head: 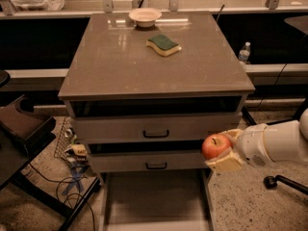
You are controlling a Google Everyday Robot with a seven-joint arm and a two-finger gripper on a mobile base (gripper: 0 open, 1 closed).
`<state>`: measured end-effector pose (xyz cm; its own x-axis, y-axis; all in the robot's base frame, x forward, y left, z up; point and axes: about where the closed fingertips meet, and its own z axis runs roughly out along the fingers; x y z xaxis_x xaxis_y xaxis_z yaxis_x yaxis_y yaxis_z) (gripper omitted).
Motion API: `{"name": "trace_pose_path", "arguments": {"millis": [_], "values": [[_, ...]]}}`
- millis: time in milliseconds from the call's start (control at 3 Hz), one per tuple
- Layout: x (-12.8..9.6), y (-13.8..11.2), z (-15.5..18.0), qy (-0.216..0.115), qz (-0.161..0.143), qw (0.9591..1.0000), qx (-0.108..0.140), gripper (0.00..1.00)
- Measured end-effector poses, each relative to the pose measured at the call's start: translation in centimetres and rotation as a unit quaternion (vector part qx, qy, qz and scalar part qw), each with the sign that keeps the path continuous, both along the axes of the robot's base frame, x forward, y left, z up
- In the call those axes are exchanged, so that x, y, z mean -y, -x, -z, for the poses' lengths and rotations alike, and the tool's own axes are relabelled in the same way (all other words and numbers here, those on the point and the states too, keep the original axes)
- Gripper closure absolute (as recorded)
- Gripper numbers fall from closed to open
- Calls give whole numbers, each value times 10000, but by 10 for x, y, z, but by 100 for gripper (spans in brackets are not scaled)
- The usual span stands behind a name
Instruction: Place apple into bottom drawer
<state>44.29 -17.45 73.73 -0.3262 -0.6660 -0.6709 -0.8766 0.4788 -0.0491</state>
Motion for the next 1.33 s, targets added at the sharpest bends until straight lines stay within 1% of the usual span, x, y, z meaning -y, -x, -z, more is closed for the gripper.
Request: {"name": "trace_pose_path", "arguments": {"millis": [333, 667, 1000, 1333], "values": [[-5, 0, 20, -296, -20, 9995, -71, 100], [-9, 5, 72, -1088, 122, 9940, -54, 100], [-5, 12, 120, -1741, 223, 9842, 254, 100], [-14, 19, 192, -2189, -26, 9740, 578, 100]]}}
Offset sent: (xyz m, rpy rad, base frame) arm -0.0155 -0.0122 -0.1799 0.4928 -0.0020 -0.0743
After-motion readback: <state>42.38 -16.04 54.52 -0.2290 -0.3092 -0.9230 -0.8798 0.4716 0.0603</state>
